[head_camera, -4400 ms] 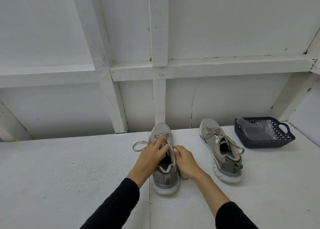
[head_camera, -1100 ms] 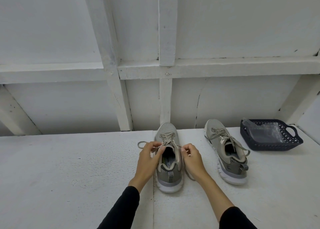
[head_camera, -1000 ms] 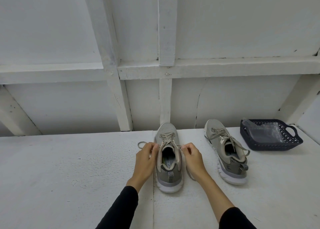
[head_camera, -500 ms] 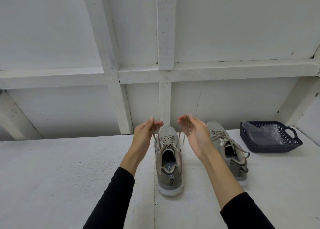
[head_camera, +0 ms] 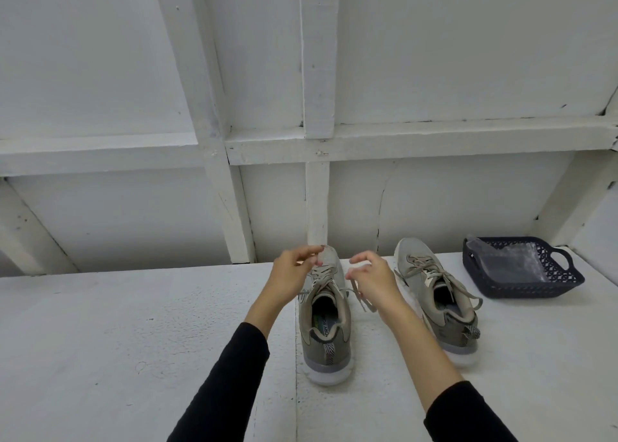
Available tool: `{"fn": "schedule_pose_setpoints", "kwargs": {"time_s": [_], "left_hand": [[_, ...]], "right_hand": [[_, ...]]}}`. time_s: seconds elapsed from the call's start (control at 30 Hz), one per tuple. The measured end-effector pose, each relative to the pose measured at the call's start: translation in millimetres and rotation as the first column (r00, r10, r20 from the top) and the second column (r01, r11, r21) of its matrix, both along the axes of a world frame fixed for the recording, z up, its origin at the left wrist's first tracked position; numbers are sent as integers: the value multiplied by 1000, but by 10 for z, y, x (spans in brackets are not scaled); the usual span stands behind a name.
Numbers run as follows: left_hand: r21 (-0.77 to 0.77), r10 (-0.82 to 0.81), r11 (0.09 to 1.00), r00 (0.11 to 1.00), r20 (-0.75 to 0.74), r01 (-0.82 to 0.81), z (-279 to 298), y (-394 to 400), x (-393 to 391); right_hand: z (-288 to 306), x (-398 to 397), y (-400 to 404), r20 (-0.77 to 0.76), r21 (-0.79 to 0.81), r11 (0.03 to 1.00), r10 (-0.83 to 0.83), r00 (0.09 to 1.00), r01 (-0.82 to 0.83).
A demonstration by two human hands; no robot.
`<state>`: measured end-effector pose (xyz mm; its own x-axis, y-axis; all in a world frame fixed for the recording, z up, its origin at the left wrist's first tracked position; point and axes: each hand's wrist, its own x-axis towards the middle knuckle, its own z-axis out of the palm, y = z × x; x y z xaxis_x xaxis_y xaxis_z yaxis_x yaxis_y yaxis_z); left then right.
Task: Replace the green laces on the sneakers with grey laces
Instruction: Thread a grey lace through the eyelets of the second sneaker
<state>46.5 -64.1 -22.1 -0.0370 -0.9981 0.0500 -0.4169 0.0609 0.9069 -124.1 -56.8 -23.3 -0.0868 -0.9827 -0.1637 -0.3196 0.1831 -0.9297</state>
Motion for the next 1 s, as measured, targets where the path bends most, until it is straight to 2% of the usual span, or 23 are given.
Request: {"fn": "schedule_pose_setpoints", "kwargs": {"time_s": [0.1, 0.2, 0.3, 0.47, 0.6, 0.77, 0.8, 0.87, 1.0], "left_hand": [[-41, 38, 999, 993, 109, -33, -52, 11, -51], [-81, 88, 993, 995, 44, -84, -30, 11, -99], [-169, 134, 976, 991, -15, -135, 17, 0, -135], [-276, 8, 961, 1000, 9, -6, 88, 116, -171], [-233, -85, 969, 996, -3, 82, 21, 160, -120], [-56, -137, 989, 989, 62, 140, -43, 166, -44], [-33, -141, 989, 990, 17, 141, -31, 182, -45], [12, -128, 991, 977, -170, 132, -6, 197, -39], [119, -79, 978, 835, -545, 170, -6, 147, -50]], "right_hand": [[-41, 28, 48, -8, -4, 1000, 6, 1000, -6], [13, 51, 78, 71, -19, 999, 50, 996, -49], [46, 57, 64, 187, 41, 998, 43, 981, -52], [-8, 42, 9, 407, 175, 982, -6, 913, -72], [1, 62, -3, 535, 173, 984, -69, 842, -29], [3, 97, -47, 572, 120, 992, -103, 814, 41], [-8, 100, -54, 571, 109, 993, -106, 814, 52], [-16, 99, -61, 566, 103, 993, -99, 818, 49], [35, 112, -70, 601, 100, 995, -69, 797, 11]]}}
